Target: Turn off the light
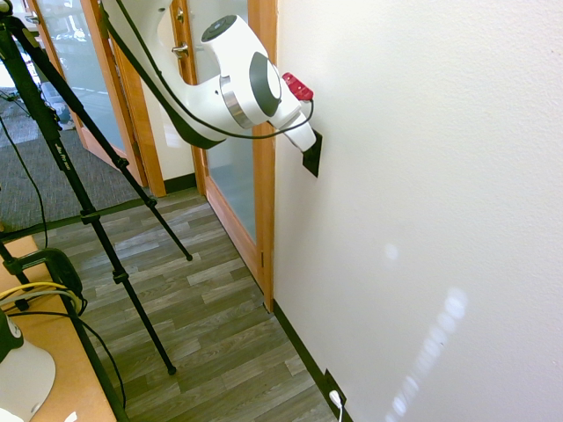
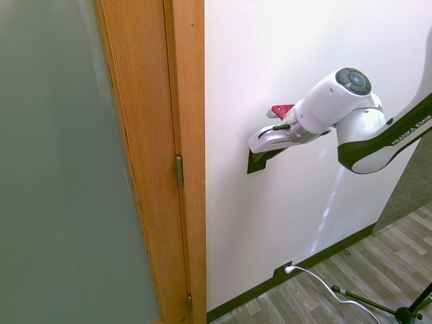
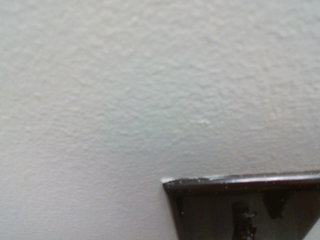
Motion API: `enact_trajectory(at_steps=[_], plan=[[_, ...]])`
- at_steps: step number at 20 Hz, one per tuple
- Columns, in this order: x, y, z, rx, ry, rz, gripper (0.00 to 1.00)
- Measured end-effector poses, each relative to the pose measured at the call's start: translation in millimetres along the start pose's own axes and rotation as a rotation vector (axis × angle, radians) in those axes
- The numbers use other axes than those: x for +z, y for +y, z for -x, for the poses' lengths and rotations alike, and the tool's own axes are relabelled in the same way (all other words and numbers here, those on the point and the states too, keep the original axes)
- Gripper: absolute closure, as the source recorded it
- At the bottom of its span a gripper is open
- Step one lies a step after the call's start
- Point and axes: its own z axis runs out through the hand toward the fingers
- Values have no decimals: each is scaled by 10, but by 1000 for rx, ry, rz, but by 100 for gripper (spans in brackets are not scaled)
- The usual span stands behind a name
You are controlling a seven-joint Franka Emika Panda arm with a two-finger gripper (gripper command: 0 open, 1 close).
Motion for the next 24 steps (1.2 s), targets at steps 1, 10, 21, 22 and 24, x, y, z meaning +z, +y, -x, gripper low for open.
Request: enact_trajectory(at_steps=[1,10,21,22,24], plan=[[-4,7,-23,4,3,-2,100],[-19,36,3,8,8,2,100],[236,59,17,18,-15,34,0],[235,71,20,12,-16,30,0],[238,89,33,-23,-20,30,0]])
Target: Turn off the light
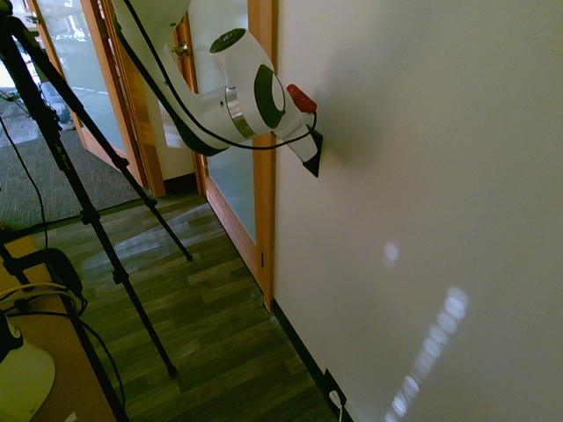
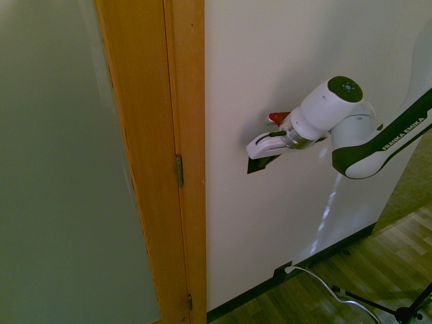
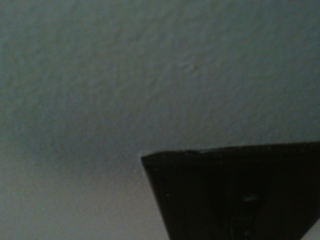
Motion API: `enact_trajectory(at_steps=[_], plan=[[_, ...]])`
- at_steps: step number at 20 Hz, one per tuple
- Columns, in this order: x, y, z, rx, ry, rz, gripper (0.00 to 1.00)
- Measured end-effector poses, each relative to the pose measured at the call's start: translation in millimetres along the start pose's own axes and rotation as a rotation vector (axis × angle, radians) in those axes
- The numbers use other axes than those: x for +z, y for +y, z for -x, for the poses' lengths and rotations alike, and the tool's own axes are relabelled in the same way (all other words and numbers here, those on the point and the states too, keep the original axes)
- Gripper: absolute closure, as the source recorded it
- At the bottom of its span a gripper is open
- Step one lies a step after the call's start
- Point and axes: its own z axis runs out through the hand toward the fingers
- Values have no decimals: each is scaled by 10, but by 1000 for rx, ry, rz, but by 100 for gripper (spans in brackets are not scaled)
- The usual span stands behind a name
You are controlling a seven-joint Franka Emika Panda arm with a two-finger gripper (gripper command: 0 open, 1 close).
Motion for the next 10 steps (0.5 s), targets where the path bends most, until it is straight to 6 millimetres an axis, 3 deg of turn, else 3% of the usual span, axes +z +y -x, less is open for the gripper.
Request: enact_trajectory(at_steps=[2,5,8,10], plan=[[51,84,75,-47,-22,28,0],[179,295,374,-113,-97,87,0],[200,394,360,-146,-110,114,0],[160,613,373,-177,-120,133,0]])
